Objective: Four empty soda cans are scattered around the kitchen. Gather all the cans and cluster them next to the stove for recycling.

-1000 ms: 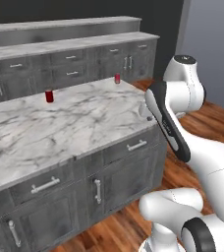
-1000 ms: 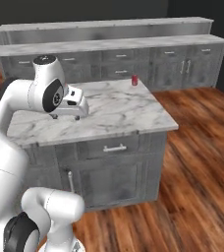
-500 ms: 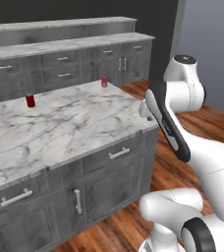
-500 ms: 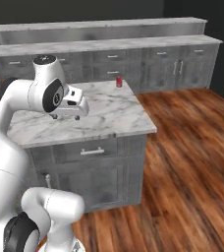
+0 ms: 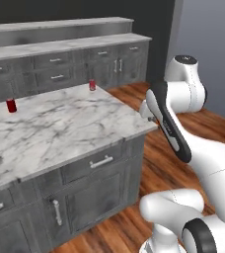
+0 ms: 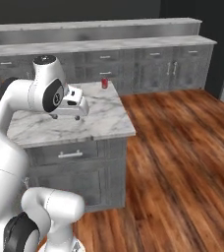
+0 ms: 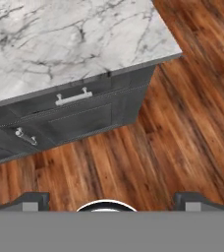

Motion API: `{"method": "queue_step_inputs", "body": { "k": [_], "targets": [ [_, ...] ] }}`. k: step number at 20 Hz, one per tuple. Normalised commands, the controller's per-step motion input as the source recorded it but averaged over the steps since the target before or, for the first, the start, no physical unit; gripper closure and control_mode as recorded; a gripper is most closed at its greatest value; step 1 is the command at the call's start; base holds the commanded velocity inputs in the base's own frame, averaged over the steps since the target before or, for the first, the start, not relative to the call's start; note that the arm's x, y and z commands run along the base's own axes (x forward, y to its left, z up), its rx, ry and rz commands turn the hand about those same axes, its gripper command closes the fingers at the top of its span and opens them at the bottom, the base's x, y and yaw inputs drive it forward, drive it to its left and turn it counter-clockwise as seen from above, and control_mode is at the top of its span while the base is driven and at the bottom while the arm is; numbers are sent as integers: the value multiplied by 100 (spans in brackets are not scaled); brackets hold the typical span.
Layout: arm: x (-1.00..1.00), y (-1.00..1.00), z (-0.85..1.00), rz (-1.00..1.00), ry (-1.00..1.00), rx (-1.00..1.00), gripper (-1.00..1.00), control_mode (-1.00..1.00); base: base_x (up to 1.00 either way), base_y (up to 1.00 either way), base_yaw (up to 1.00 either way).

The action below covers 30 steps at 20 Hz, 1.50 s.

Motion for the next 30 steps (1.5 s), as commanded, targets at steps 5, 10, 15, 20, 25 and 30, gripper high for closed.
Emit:
{"method": "queue_step_inputs", "body": {
  "k": [5,10,15,20,25,30],
  "targets": [
    [0,0,0,0,0,0,-100,100,24,-51,3],
    [0,0,0,0,0,0,-100,100,26,-50,4],
    [0,0,0,0,0,0,-100,100,27,-49,5],
    [0,0,0,0,0,0,-100,100,27,-49,5],
    [0,0,0,0,0,0,-100,100,33,-47,3],
    [0,0,0,0,0,0,-100,100,40,-44,2]
  ]
}}
